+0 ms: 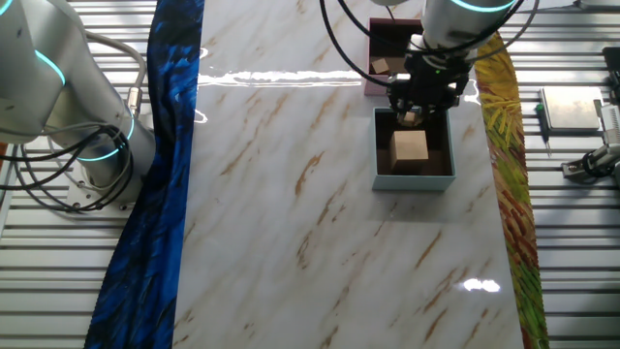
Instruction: Move an object from one box to another
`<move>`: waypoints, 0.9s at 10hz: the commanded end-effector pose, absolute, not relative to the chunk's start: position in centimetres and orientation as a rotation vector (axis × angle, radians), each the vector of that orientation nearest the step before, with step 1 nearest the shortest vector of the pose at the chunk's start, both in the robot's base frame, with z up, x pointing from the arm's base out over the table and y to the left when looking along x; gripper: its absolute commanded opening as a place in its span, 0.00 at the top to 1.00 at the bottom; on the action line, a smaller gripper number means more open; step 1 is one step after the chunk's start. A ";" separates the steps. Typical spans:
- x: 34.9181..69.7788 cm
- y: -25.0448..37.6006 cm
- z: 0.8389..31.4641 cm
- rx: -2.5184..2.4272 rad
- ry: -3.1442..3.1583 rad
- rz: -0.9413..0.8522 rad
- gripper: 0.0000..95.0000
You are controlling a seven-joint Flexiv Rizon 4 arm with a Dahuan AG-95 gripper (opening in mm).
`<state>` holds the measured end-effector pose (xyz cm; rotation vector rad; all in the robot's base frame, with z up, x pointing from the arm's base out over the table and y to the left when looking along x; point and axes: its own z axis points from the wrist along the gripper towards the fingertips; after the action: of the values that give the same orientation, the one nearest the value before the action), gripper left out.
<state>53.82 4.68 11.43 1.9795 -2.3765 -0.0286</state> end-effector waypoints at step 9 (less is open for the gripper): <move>54.3 15.8 11.7 1.768 -2.550 -0.051 1.00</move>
<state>54.41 15.96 11.56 1.7628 -2.5567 -0.0601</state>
